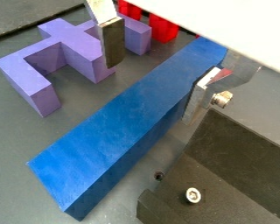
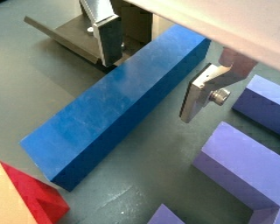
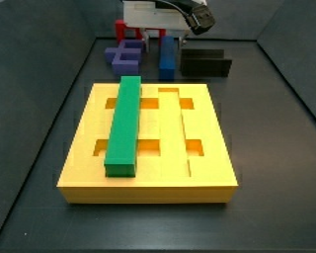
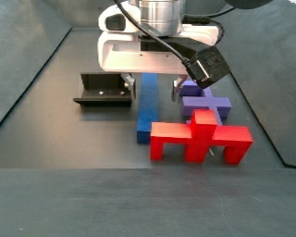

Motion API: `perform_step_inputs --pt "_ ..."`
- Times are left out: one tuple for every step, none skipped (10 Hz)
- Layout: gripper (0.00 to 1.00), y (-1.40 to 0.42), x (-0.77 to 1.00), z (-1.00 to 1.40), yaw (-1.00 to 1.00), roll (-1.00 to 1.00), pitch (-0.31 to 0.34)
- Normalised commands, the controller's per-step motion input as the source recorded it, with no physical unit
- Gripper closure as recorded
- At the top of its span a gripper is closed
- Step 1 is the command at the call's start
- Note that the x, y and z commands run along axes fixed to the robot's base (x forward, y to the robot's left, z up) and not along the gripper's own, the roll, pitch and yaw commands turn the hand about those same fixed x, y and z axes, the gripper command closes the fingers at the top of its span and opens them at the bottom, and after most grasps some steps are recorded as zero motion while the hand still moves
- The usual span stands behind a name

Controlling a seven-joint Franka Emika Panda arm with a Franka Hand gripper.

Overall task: Pick up the blue object. Move up. Move to above the board. Insert the blue object.
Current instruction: Pick up the blue object.

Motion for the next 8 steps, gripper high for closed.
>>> perform_step_inputs --pt "0.0 0.01 0.0 -0.1 0.0 -0.06 -0.01" --pt "0.0 0.0 0.0 -0.1 0.0 -0.05 -0.014" --pt "0.0 0.0 0.0 -0.1 0.0 -0.05 -0.011" --pt "0.0 0.0 0.0 -0.11 0.0 -0.04 -0.014" --pt "0.0 0.0 0.0 -0.11 0.0 -0.05 -0.014" --pt "0.0 0.0 0.0 -0.11 0.0 -0.04 -0.019" --pt "0.0 0.0 0.0 -0.11 0.0 -0.05 -0.014" --pt "0.0 0.0 0.0 -0.12 0.0 -0.06 -0.021"
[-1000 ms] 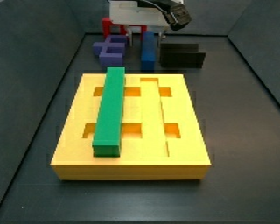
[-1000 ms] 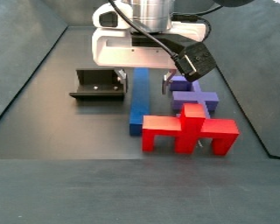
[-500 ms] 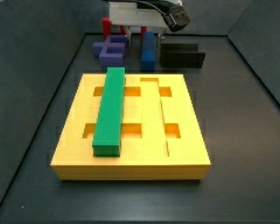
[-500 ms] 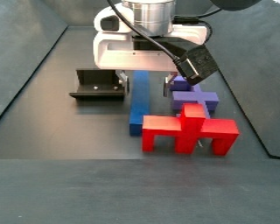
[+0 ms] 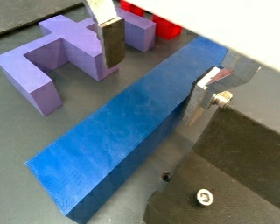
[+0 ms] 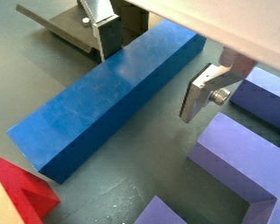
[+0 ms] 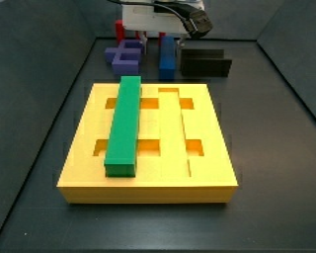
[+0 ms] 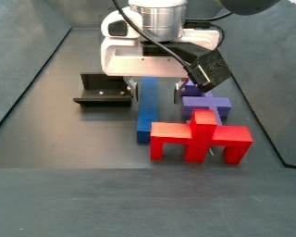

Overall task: Pick up the blue object. Move up. Move to above the board. Insert the blue object.
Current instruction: Pick up the blue object.

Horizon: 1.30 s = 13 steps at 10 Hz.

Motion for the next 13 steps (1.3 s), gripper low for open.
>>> perform_step_inputs --pt "0.0 0.0 0.0 -0.11 0.0 -0.06 -0.011" --pt "0.0 0.0 0.0 -0.11 0.0 -0.06 -0.006" --pt "0.0 0.0 0.0 -0.1 0.0 -0.05 -0.004" --pt "0.0 0.0 0.0 -0.08 0.0 -0.01 0.0" --pt "0.0 0.0 0.0 0.0 0.0 0.0 0.0" --pt "1.0 0.0 0.0 0.0 0.0 0.0 0.0" --pt "1.0 0.0 0.0 0.0 0.0 0.0 0.0" --pt "1.0 0.0 0.0 0.0 0.0 0.0 0.0" --pt "1.0 0.0 0.0 0.0 0.0 0.0 0.0" --pt "1.0 0.0 0.0 0.0 0.0 0.0 0.0" --pt "1.0 0.0 0.0 0.0 0.0 0.0 0.0" --pt "1.0 0.0 0.0 0.0 0.0 0.0 0.0" --pt "1.0 0.0 0.0 0.0 0.0 0.0 0.0"
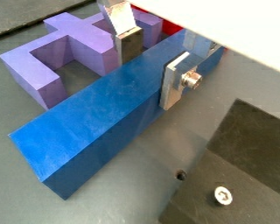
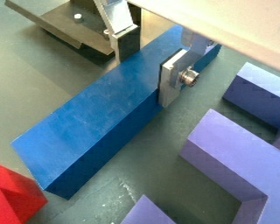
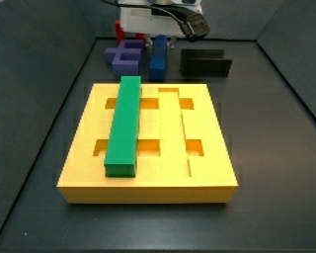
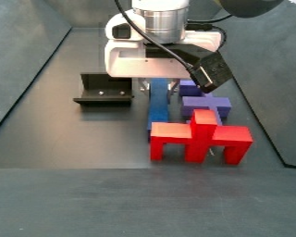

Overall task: Pick up the blue object. Move up. Move to above the board. Insert the blue object.
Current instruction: Pick up the blue object.

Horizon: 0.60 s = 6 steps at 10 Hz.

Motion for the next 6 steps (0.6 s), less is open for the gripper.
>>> perform_step_inputs --pt "1.0 0.0 0.0 0.0 0.0 0.0 0.0" --pt "1.0 0.0 0.0 0.0 0.0 0.0 0.0" --pt "1.0 0.0 0.0 0.0 0.0 0.0 0.0" --pt "1.0 0.0 0.0 0.0 0.0 0.0 0.0" --pt "1.0 0.0 0.0 0.0 0.0 0.0 0.0" --pt "1.0 0.0 0.0 0.0 0.0 0.0 0.0"
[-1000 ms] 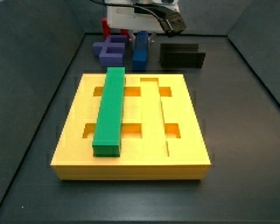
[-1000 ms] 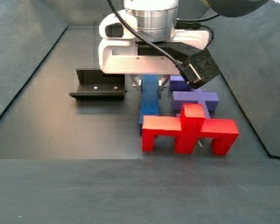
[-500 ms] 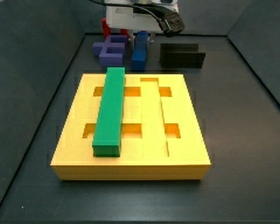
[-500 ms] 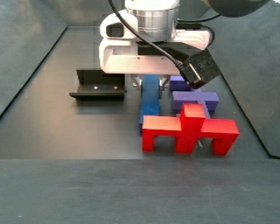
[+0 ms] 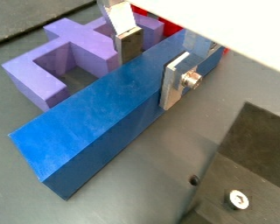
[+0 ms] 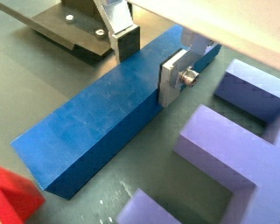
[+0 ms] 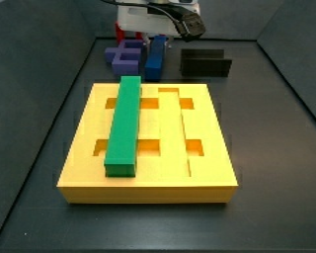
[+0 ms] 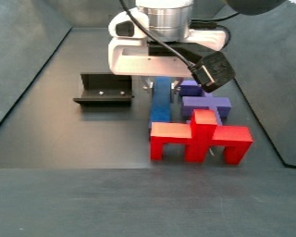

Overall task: Pick up the blue object. Move up. Move to above the board. Insert the blue object.
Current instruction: Pick up the blue object, then move up, then move to above the board.

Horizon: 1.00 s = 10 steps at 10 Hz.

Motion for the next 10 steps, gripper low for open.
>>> perform_step_inputs --pt "1.0 0.0 0.0 0.0 0.0 0.0 0.0" --pt "1.0 0.0 0.0 0.0 0.0 0.0 0.0" --pt "1.0 0.0 0.0 0.83 0.0 0.0 0.0" --pt "1.0 -0.08 0.05 0.85 -0.03 -0.01 -0.018" --pt "1.0 -0.06 0.0 0.57 -0.03 0.0 0.02" --pt "1.0 -0.03 0.02 0.26 -0.02 0.02 0.005" --pt "1.0 0.0 0.0 1.4 0.0 0.0 0.0" --pt "1.0 0.0 -0.01 1.4 0.0 0.0 0.011" --pt "1.0 0.0 -0.04 1.4 0.0 0.02 0.026" --pt "1.0 0.0 0.0 1.4 0.0 0.03 0.014"
